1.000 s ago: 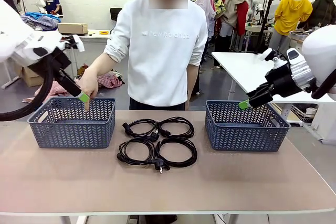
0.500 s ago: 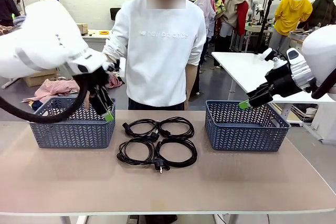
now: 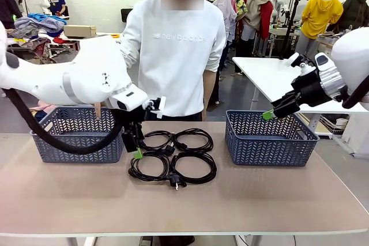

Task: Organize the cables according to human instructions.
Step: Pick up a bundle of cables and place it in the basket indicated by the human.

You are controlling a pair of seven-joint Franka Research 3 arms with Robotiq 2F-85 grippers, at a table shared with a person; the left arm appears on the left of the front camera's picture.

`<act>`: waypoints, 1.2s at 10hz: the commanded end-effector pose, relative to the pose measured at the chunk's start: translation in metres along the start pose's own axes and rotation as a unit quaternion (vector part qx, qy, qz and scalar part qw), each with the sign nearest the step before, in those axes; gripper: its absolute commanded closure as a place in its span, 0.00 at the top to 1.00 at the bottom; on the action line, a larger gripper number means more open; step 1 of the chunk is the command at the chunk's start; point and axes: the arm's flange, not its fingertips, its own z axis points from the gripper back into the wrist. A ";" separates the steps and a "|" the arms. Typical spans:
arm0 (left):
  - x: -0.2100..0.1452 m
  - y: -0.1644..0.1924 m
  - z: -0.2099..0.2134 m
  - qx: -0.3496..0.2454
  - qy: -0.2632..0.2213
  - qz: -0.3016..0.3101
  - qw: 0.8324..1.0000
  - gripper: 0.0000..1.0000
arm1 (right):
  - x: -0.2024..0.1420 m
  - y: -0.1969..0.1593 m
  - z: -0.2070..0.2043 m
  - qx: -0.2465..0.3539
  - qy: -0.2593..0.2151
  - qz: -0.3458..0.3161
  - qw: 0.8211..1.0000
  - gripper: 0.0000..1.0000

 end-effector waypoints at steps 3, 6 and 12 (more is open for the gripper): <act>0.000 -0.002 -0.008 -0.005 0.004 0.002 1.000 1.00 | -0.001 -0.003 -0.003 0.005 -0.011 0.011 1.000 1.00; 0.000 -0.002 -0.008 -0.005 0.004 0.002 1.000 1.00 | -0.001 -0.003 -0.003 0.005 -0.011 0.011 1.000 1.00; 0.008 -0.007 -0.037 -0.005 0.035 -0.013 0.999 1.00 | -0.001 -0.003 -0.003 0.005 -0.011 0.011 1.000 1.00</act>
